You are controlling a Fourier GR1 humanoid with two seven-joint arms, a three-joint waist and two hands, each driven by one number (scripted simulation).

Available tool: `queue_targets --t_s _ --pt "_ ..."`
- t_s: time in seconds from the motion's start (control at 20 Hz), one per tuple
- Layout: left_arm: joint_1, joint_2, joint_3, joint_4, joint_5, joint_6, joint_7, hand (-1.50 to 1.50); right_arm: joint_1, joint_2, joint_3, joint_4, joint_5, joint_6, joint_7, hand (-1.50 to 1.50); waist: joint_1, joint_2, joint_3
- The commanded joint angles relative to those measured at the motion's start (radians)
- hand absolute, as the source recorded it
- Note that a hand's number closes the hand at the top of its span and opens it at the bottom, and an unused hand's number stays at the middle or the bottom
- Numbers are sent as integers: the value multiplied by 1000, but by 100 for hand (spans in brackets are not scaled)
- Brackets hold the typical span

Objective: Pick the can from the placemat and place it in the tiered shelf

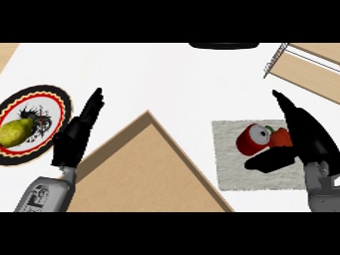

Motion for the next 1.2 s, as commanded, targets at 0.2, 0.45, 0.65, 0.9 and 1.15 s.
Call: queue_targets --t_s 0.2,0.45,0.65,0.9,1.15 --pt "2 -37 16 -28 -31 -12 34 0 -55 100 5 137 114 30 5 -150 4 1 0" --pt "64 -76 -3 -29 -75 -7 -23 0 -36 119 -52 208 146 35 -82 -150 3 1 0" --pt "26 -90 15 -6 -103 -13 -6 0 55 123 -73 166 176 43 -130 -150 -1 1 0" --pt "36 -88 50 -45 -93 -43 40 0 73 173 -72 170 209 60 -147 -150 -1 0 0" --pt "31 -89 79 -50 -103 -69 27 0 63 204 -109 266 237 49 -238 -150 0 1 0"
